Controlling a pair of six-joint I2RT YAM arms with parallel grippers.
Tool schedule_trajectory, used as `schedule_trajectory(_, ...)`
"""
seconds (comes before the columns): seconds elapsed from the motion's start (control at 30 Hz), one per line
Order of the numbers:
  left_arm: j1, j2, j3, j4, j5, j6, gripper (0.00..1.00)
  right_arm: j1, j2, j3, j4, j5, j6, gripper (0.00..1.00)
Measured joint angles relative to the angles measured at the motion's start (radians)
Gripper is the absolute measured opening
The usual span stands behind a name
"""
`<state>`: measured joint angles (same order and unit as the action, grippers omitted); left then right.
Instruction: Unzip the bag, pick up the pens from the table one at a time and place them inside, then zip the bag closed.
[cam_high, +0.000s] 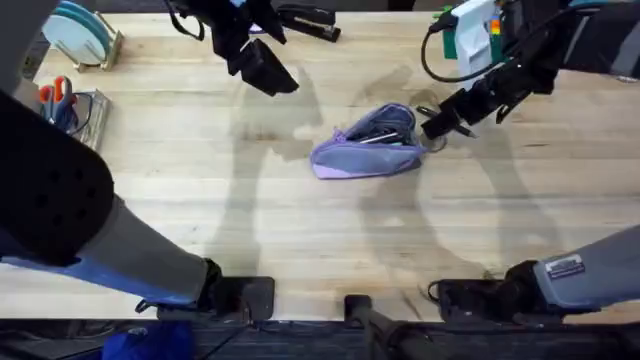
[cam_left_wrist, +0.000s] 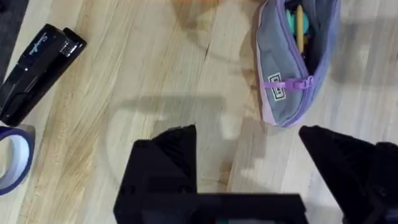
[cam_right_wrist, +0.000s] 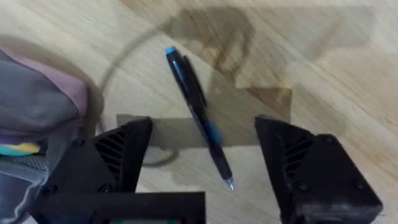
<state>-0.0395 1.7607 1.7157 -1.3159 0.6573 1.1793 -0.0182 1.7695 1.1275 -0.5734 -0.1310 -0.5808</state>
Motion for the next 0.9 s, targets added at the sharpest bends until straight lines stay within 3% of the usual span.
schedule_trajectory(0.3, 0.000, 0.000, 0.000, 0.000, 0.000, 0.000, 0.993, -0.007, 0.006, 0.006, -0.017, -0.003, -0.003, 0.991)
schedule_trajectory(0.4, 0.000, 0.000, 0.000, 0.000, 0.000, 0.000, 0.993, -0.007, 0.012, 0.015, -0.024, -0.003, -0.004, 0.947)
schedule_trajectory(0.6, 0.000, 0.000, 0.000, 0.000, 0.000, 0.000, 0.993, -0.013, 0.018, 0.021, -0.024, -0.002, -0.005, 0.772)
schedule_trajectory(0.73, 0.000, 0.000, 0.000, 0.000, 0.000, 0.000, 0.993, -0.013, 0.018, 0.021, -0.022, -0.001, -0.007, 0.532)
schedule_trajectory(0.9, 0.000, 0.000, 0.000, 0.000, 0.000, 0.000, 0.993, -0.013, 0.018, 0.021, -0.019, 0.003, -0.007, 0.402)
